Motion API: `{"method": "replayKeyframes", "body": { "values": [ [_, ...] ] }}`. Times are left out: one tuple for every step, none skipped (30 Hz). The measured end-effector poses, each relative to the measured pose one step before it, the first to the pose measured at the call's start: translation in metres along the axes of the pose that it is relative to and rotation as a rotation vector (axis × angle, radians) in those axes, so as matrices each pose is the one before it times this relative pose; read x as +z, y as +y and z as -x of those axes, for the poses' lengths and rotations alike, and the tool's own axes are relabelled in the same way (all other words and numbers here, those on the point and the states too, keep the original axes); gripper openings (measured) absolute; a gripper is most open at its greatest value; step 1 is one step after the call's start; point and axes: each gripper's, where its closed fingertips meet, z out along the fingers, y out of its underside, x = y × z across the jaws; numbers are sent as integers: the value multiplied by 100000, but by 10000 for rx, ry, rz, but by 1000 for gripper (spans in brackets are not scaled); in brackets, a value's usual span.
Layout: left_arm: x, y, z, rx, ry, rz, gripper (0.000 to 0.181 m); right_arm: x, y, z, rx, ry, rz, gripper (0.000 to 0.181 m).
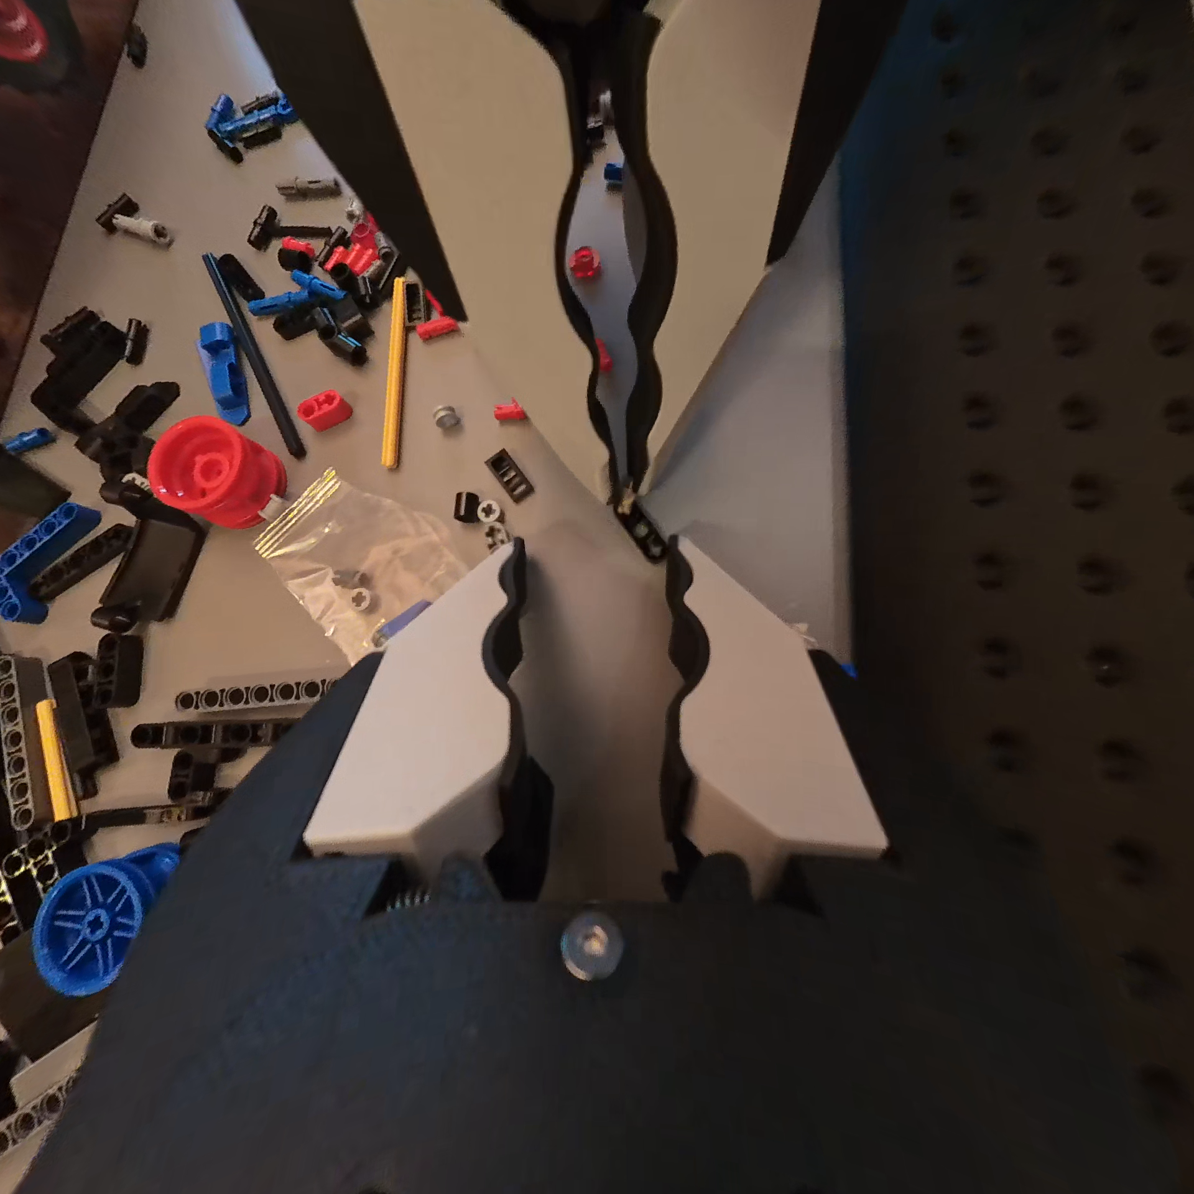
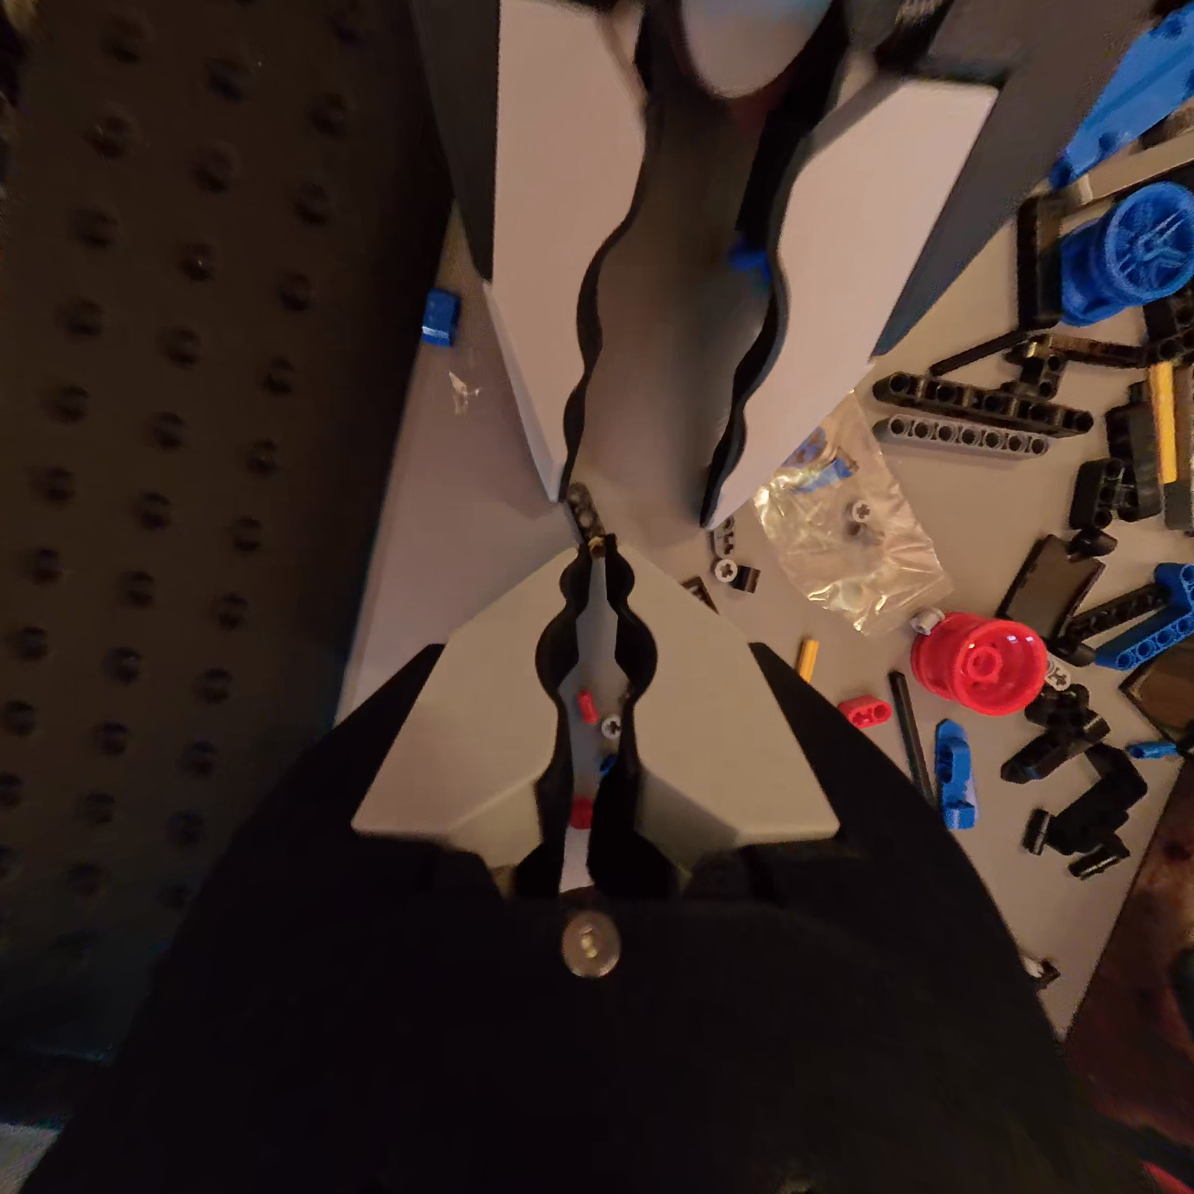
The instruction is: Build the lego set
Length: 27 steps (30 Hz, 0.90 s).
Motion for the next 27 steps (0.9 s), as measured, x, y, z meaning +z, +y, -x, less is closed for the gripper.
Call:
{"method": "replayKeyframes", "body": {
  "values": [
    [-15, 32, 46, 4, 26, -14, 42, 3, 15, 9, -57, -33, 34, 3],
    [15, 17, -32, -59, 71, -16, 41, -2, -18, 1, -43, -27, 31, 3],
    [23, -4, -113, -15, 82, -15, 39, 2, -2, -3, -15, -20, 48, 3],
    [9, -12, -29, 7, 11, -2, 39, 10, -13, -5, 24, -24, 44, 3],
    [-2, 3, 1, 10, -6, 5, 39, 8, 14, -1, 30, -29, 38, 3],
    [4, -2, 11, -3, 7, -1, 39, 6, 18, -4, 25, -39, 50, 3],
    [14, -2, -7, -19, 21, -8, 39, 3, 22, -6, -1, -46, 57, 3],
    [16, 11, 14, -30, 23, -13, 39, 7, 32, -4, 5, -54, 90, 3],
    [7, 7, -1, -39, 30, -11, 39, 3, 19, 4, -61, -27, 123, 3],
    [9, 3, -2, -31, 35, -13, 39, 6, 16, -12, -53, -48, 108, 3],
    [14, 13, 5, -25, 22, -9, 39, 28, 36, -7, -83, -51, 100, 3],
    [6, 8, 2, -24, 15, -6, 39, 131, 4, 3, -126, -18, 103, 3],
    [11, 2, -68, -23, 53, -3, 41, 179, -131, -12, -120, -12, 62, 3],
    [25, -1, -95, -46, 66, -7, 41, 63, -84, -30, -119, -17, 68, 3],
    [-1, -12, -24, 2, 10, -18, 41, 14, -26, -28, -36, -43, 61, 3],
    [5, 6, -3, 3, 12, -26, 41, 24, -35, -20, -14, -20, 13, 3],
    [11, 7, 13, -67, 33, -4, 41, 1, 16, -6, 57, -27, -12, 3],
    [4, -6, -5, 21, 5, -2, 42, 5, 21, -8, 18, 6, -7, 3],
    [1, -27, -2, 25, -1, -14, 41, -8, 1, -6, -1, 23, 31, 3],
    [-2, 13, -16, 36, 6, -22, 41, 2, 0, -7, -2, 22, 37, 3],
    [-20, 25, 23, -41, 5, 22, 41, -9, 5, -15, 62, 6, -1, 3],
    [-29, 17, 54, 34, -45, 47, 41, -22, 10, 0, 63, 32, -16, 3],
    [-57, 8, 93, 107, -101, 27, 41, -26, -4, -13, 0, 100, -12, 3],
    [-65, 16, 58, 58, -66, 21, 41, -26, -10, -32, 26, 142, -20, 3],
    [-46, 37, -41, 2, 28, 6, 41, 3, -35, -175, 80, 246, -76, 3],
    [-62, 61, 21, -53, 18, 6, 42, 5, -29, -145, 105, 231, -114, 3],
    [-122, -41, 46, -86, 11, -49, 42, -41, 22, -82, 70, 216, -102, 3]
  ]
}}
